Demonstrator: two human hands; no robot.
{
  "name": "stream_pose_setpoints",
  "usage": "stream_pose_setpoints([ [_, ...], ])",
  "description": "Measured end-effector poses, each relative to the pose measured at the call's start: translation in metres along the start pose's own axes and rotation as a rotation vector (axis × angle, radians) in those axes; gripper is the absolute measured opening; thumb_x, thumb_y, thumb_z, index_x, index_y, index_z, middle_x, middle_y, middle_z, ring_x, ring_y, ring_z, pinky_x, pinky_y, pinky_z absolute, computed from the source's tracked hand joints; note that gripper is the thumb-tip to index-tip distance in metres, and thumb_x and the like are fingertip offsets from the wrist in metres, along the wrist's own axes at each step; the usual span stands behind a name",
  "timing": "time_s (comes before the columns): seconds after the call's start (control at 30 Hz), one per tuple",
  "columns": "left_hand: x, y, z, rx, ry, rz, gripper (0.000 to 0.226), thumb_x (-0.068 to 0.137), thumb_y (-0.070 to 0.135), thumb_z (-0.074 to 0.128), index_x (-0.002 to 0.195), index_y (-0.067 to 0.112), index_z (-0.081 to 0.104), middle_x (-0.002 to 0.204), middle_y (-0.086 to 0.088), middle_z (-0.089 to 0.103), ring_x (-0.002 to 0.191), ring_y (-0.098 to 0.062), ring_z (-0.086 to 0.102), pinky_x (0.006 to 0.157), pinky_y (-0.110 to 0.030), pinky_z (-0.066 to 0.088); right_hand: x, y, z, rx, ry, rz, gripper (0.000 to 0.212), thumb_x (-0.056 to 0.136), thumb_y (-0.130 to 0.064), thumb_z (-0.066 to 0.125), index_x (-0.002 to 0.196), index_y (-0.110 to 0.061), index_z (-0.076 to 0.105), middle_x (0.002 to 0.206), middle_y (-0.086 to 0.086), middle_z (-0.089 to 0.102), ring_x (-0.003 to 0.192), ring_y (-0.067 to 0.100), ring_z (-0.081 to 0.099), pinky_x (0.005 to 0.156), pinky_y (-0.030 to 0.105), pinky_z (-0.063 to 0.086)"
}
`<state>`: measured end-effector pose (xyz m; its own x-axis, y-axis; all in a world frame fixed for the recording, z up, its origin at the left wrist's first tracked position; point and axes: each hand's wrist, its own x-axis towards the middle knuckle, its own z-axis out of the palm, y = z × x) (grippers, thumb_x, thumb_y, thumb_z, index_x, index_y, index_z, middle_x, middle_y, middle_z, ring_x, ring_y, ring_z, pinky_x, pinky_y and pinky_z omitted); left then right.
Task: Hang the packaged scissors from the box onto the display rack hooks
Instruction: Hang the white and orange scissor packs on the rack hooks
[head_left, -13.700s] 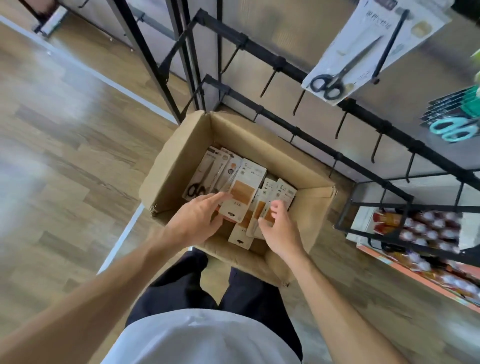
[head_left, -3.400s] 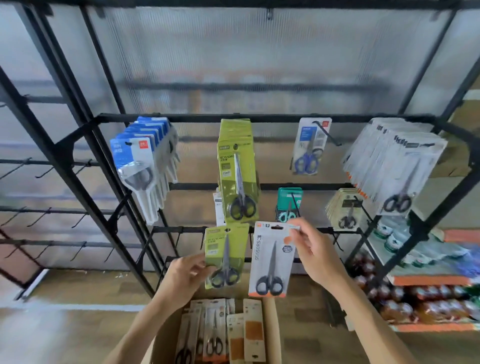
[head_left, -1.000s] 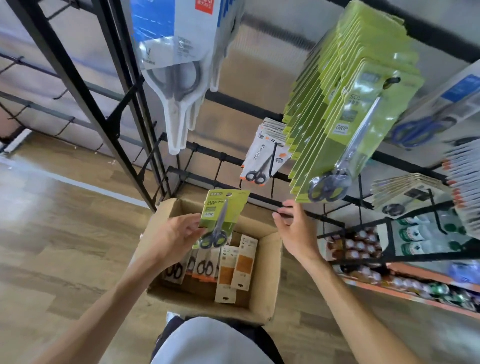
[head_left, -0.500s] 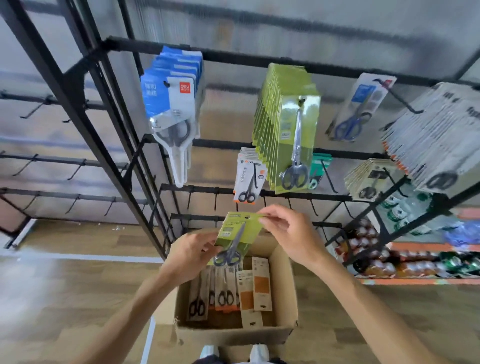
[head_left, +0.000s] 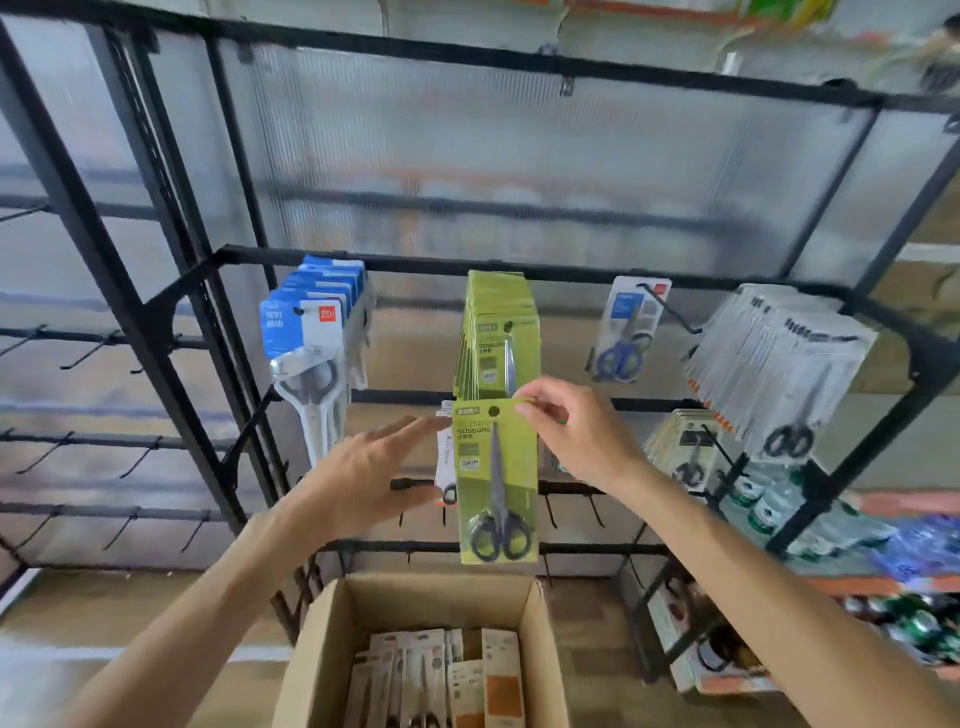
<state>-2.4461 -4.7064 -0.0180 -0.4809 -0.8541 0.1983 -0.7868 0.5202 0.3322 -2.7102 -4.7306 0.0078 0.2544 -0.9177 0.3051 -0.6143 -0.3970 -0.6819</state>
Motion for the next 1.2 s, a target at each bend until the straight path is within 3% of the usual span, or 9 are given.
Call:
stream_pose_setpoints([
  [0.07, 0.01, 0.008, -0.009, 0.041, 0.019, 0.002, 0.08, 0.089, 0.044, 0.067, 0.153, 0.042, 0.019, 0.155, 0.013, 0.036, 0.133, -0.014, 0.047, 0.109, -0.038, 0.042, 0.017, 0.002, -0.009, 0.004, 0.016, 0.015, 0.015, 0.1, -0.026, 0.058, 0.11, -0.02, 0.068, 0.104, -0.009, 0.07, 0.094, 0.002, 0.066, 0.082, 0.022, 0.056],
  [0.23, 0.026, 0.015, -0.017, 0.062, 0.059, 0.031, 0.082, 0.089, 0.039, 0.069, 0.153, 0.044, 0.018, 0.151, 0.018, 0.035, 0.125, -0.012, 0.052, 0.102, -0.032, 0.045, 0.063, 0.007, -0.027, 0.114, 0.108, 0.119, 0.022, 0.1, -0.023, 0.059, 0.117, -0.012, 0.068, 0.112, -0.004, 0.068, 0.087, 0.002, 0.063, 0.059, 0.007, 0.05],
  [0.3, 0.028, 0.016, -0.017, 0.059, 0.062, 0.045, 0.08, 0.089, 0.04, 0.068, 0.151, 0.046, 0.019, 0.15, 0.021, 0.033, 0.123, -0.01, 0.053, 0.101, -0.032, 0.047, 0.079, 0.013, -0.029, 0.132, 0.113, 0.15, 0.02, 0.099, -0.023, 0.061, 0.114, -0.013, 0.069, 0.11, -0.005, 0.069, 0.094, 0.01, 0.067, 0.074, 0.023, 0.059],
  [0.37, 0.03, 0.017, -0.016, 0.065, 0.071, 0.044, 0.077, 0.09, 0.041, 0.067, 0.15, 0.048, 0.02, 0.148, 0.023, 0.033, 0.122, -0.007, 0.052, 0.1, -0.031, 0.048, 0.089, 0.017, -0.03, 0.101, 0.086, 0.164, 0.021, 0.099, -0.025, 0.061, 0.115, -0.015, 0.068, 0.113, -0.004, 0.069, 0.103, 0.014, 0.066, 0.09, 0.038, 0.058],
  [0.57, 0.03, 0.018, -0.013, 0.065, 0.086, 0.032, 0.076, 0.09, 0.041, 0.066, 0.15, 0.049, 0.02, 0.145, 0.02, 0.035, 0.122, -0.006, 0.051, 0.101, -0.031, 0.048, 0.101, 0.019, -0.03, 0.026, 0.07, 0.158, 0.025, 0.1, -0.027, 0.058, 0.12, -0.016, 0.065, 0.122, -0.002, 0.066, 0.107, 0.012, 0.06, 0.098, 0.035, 0.052],
  [0.63, 0.029, 0.017, -0.011, 0.068, 0.085, 0.019, 0.076, 0.091, 0.041, 0.066, 0.15, 0.048, 0.019, 0.145, 0.019, 0.035, 0.123, -0.007, 0.051, 0.103, -0.033, 0.047, 0.103, 0.02, -0.028, -0.014, 0.086, 0.148, 0.024, 0.1, -0.027, 0.058, 0.119, -0.014, 0.065, 0.119, -0.001, 0.067, 0.101, 0.012, 0.062, 0.091, 0.029, 0.053],
  [0.73, 0.029, 0.017, -0.008, 0.083, 0.084, 0.004, 0.074, 0.092, 0.041, 0.064, 0.151, 0.044, 0.02, 0.144, 0.017, 0.036, 0.122, -0.009, 0.052, 0.104, -0.034, 0.047, 0.103, 0.022, -0.025, -0.059, 0.163, 0.124, 0.018, 0.095, -0.029, 0.064, 0.108, -0.016, 0.065, 0.096, -0.008, 0.066, 0.085, 0.009, 0.062, 0.071, 0.019, 0.05],
  [0.97, 0.029, 0.02, 0.003, 0.077, 0.077, 0.01, 0.072, 0.093, 0.041, 0.063, 0.151, 0.045, 0.02, 0.15, 0.016, 0.033, 0.127, -0.01, 0.049, 0.103, -0.033, 0.047, 0.101, 0.028, -0.015, -0.187, 0.299, 0.062, 0.026, 0.084, -0.039, 0.075, 0.089, -0.018, 0.059, 0.075, -0.005, 0.065, 0.067, 0.012, 0.064, 0.063, 0.035, 0.059],
  [1.2, 0.028, 0.012, 0.01, 0.07, 0.073, 0.005, 0.07, 0.093, 0.043, 0.062, 0.15, 0.045, 0.021, 0.145, 0.016, 0.036, 0.123, -0.01, 0.05, 0.099, -0.032, 0.05, 0.1, 0.028, -0.015, -0.222, 0.313, 0.07, 0.03, 0.084, -0.042, 0.075, 0.085, -0.017, 0.058, 0.071, -0.005, 0.062, 0.063, 0.01, 0.058, 0.057, 0.025, 0.05],
])
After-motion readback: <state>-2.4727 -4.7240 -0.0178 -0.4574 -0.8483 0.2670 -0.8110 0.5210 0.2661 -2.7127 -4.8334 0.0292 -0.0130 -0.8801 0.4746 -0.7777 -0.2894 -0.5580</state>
